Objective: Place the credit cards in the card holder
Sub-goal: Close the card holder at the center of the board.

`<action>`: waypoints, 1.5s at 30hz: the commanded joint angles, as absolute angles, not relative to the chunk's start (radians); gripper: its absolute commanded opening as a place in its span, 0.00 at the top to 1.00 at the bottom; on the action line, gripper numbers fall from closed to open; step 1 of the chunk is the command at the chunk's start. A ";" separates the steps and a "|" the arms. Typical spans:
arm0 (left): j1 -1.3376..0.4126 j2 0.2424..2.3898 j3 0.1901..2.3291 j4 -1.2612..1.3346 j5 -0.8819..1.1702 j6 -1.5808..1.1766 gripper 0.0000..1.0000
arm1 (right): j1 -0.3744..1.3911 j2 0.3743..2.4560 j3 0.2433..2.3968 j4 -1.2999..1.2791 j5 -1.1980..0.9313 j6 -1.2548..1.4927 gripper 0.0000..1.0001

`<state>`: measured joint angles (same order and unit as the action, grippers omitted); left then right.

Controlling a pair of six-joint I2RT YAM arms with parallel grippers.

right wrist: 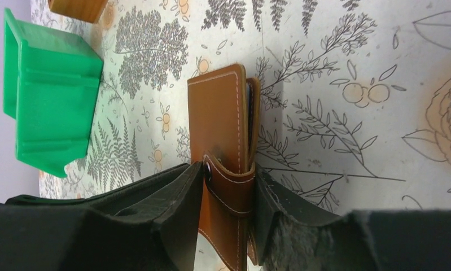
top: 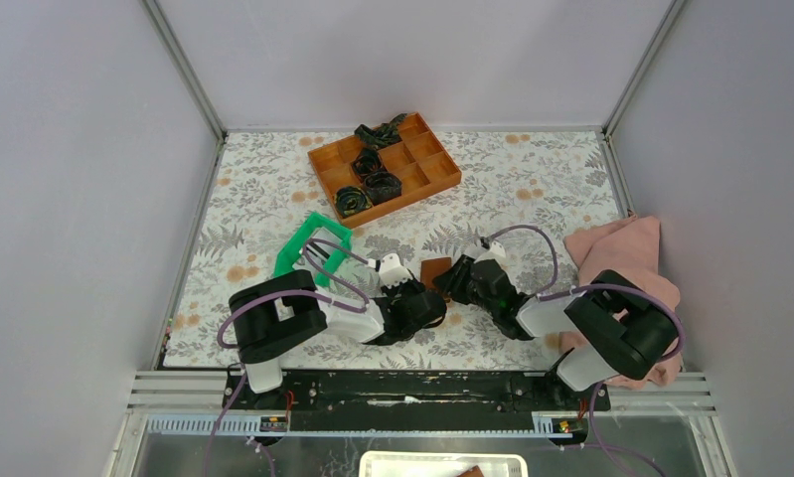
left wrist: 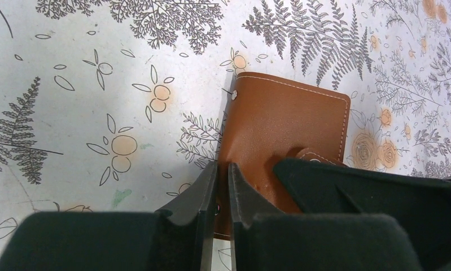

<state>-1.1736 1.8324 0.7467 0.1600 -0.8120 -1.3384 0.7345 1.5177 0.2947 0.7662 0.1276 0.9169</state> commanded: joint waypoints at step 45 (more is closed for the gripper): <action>-1.183 1.853 0.662 -0.260 -0.590 -1.332 0.66 | 0.794 1.130 0.339 0.012 0.448 0.963 0.68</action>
